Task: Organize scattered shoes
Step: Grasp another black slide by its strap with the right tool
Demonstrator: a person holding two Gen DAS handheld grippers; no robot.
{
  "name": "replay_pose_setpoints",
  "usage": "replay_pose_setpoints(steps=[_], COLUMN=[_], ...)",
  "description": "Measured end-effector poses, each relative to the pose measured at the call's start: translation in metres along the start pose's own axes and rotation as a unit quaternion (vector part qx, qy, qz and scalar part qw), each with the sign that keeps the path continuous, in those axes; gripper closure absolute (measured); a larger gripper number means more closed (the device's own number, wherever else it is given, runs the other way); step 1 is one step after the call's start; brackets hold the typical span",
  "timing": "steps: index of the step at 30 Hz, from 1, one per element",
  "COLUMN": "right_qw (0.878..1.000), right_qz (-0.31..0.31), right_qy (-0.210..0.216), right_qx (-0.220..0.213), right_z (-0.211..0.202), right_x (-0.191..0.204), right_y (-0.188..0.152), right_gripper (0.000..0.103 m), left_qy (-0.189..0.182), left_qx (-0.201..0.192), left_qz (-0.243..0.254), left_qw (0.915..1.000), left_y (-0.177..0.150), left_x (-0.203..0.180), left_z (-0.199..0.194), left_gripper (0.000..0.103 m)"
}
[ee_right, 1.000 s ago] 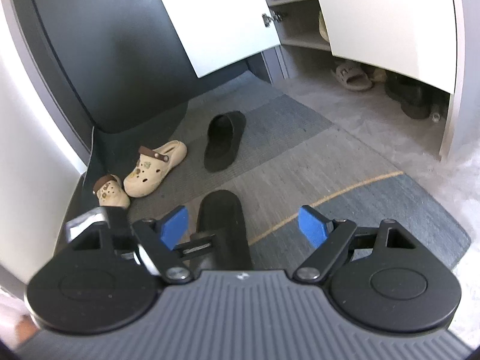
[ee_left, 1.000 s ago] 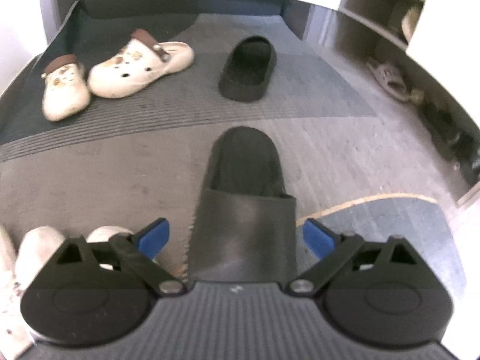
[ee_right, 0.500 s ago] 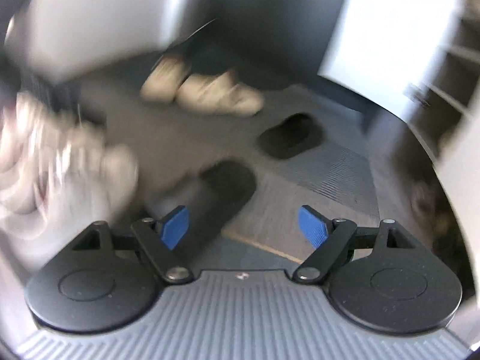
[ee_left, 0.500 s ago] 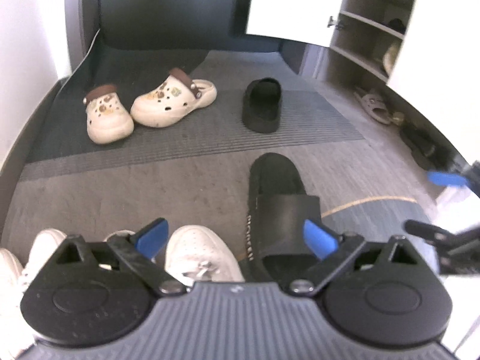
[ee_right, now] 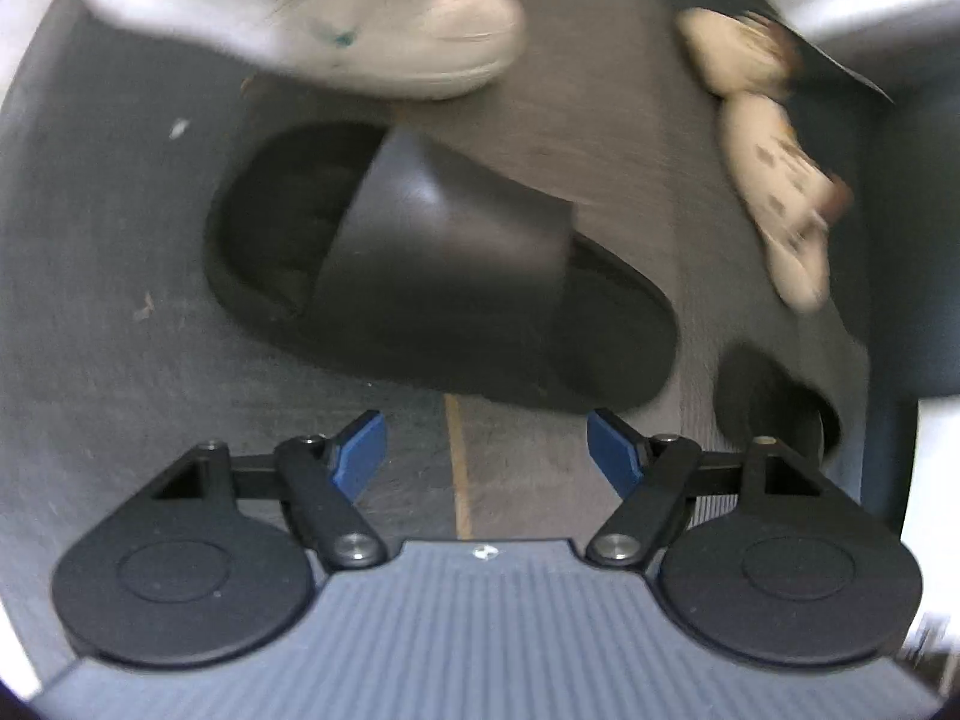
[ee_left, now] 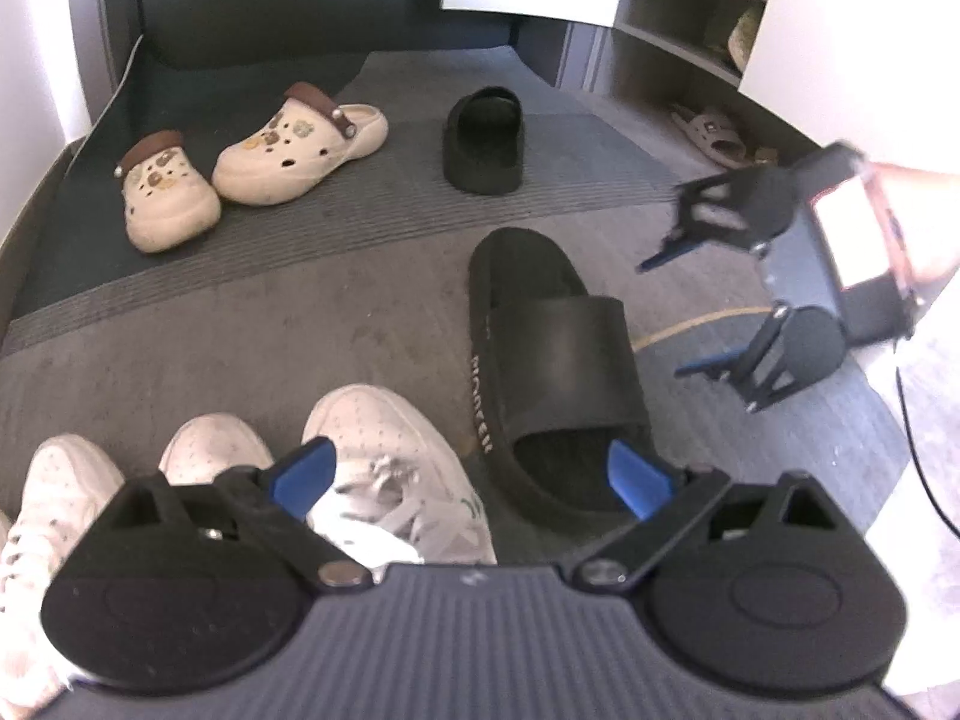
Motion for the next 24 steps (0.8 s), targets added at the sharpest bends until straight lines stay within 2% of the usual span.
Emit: replay_pose_setpoints(steps=[2,4,6,8,12,15,17,19,21,24], right_qw=[0.998,0.998,0.994,0.991,0.983,0.978,0.978,0.979,0.982,0.987], right_qz=[-0.056,-0.067,-0.105,-0.130,-0.169,-0.190,-0.183,-0.173,-0.149,-0.111], right_qy=[0.001,0.014,0.025,0.029,0.067,0.087,0.095,0.102,0.111,0.115], right_qx=[-0.005,-0.007,-0.010,-0.014,-0.019,-0.018,-0.021,-0.021,-0.020,-0.012], right_z=[0.014,0.026,0.034,0.036,0.040,0.044,0.042,0.041,0.037,0.029], right_x=[-0.002,-0.010,-0.007,-0.002,0.003,0.006,0.007,0.007,0.004,-0.001], right_y=[0.001,0.002,0.003,0.004,0.000,0.000,0.002,0.004,0.003,0.000], right_gripper=[0.027,0.028,0.029,0.029,0.030,0.042,0.043,0.046,0.052,0.068], left_qy=[-0.002,0.001,-0.002,-0.007,-0.020,-0.039,-0.064,-0.074,-0.076,-0.077], left_qx=[-0.015,-0.031,-0.031,-0.021,-0.007,0.018,0.039,0.041,0.036,0.034], left_qz=[0.011,0.021,0.020,0.021,0.028,0.013,-0.009,-0.018,-0.010,-0.007], left_qw=[0.9998,0.9993,0.9993,0.9995,0.9994,0.9990,0.9972,0.9963,0.9964,0.9964], left_y=[0.004,0.008,0.009,0.007,0.001,-0.002,-0.004,-0.004,-0.002,-0.001], left_x=[0.000,0.000,-0.003,-0.007,-0.014,-0.017,-0.018,-0.019,-0.022,-0.026], left_z=[0.002,0.005,0.011,0.019,0.031,0.043,0.051,0.052,0.053,0.052], left_gripper=[0.004,0.004,0.004,0.004,0.004,0.004,0.004,0.004,0.004,0.004])
Point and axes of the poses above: each gripper's, at about its wrist camera, not at the fingertips, and z roughly the way its jaws point, x to its left, y to its top, the point moved 6 cm from there along z, roughly the way its jaws point, and after that the axes turned 10 degrees about z, right-handed, at the moved point
